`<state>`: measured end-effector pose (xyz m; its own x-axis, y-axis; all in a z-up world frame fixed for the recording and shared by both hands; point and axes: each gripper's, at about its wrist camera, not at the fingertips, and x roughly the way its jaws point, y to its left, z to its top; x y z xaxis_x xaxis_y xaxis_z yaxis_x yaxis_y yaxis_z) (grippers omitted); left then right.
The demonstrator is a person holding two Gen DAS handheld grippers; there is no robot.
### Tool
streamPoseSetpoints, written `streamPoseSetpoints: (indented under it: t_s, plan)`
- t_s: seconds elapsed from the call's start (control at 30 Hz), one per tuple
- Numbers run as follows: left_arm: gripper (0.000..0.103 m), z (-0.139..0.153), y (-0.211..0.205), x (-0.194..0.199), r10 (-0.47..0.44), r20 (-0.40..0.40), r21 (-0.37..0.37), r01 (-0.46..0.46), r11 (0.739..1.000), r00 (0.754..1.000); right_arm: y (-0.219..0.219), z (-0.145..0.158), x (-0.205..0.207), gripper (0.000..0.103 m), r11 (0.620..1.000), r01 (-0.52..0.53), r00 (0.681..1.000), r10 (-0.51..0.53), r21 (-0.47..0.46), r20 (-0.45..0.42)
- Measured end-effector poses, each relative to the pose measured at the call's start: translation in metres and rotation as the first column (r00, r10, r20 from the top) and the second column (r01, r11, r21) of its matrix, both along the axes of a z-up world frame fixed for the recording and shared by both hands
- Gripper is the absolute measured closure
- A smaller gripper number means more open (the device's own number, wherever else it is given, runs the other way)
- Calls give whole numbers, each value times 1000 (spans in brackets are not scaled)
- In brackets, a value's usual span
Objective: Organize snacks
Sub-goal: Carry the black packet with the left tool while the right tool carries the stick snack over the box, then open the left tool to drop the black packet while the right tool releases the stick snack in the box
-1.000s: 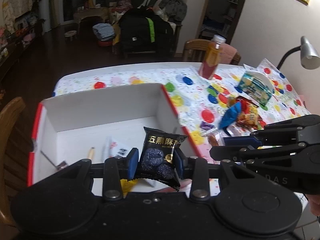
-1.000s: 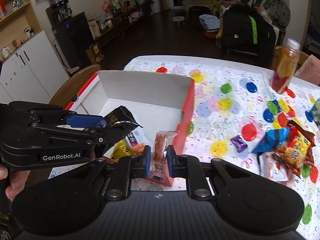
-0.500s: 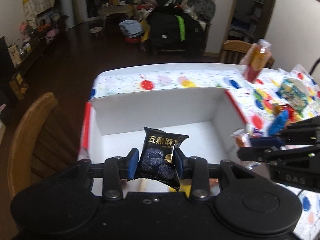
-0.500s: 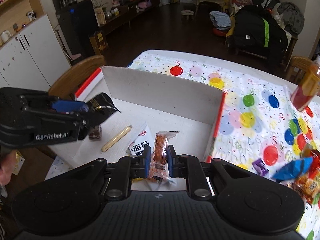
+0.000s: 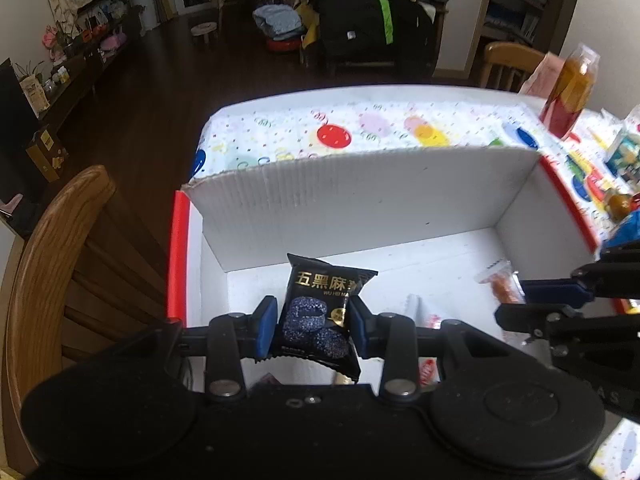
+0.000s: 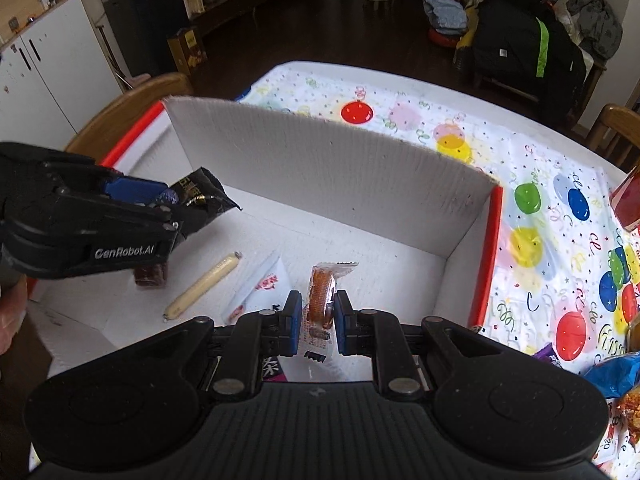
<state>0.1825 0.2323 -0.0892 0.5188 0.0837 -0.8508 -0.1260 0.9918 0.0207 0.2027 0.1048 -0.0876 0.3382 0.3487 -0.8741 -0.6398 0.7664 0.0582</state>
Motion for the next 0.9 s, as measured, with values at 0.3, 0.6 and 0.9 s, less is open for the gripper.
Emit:
streamPoseSetpoints:
  t_s: [0.3, 0.6, 0.9]
  plan:
    - [68, -14, -7, 11, -33, -44, -8, 33, 999, 998, 4, -16, 3, 86, 999, -11, 1000, 10, -32, -24]
    - [67, -26, -7, 14, -30, -103, -39, 26, 999, 994, 3, -19, 6, 86, 1000, 10, 999, -11, -29, -42]
    - [63, -28, -2, 12, -18, -116, -77, 9, 997, 993, -4, -16, 5, 86, 1000, 28, 997, -28, -7, -71]
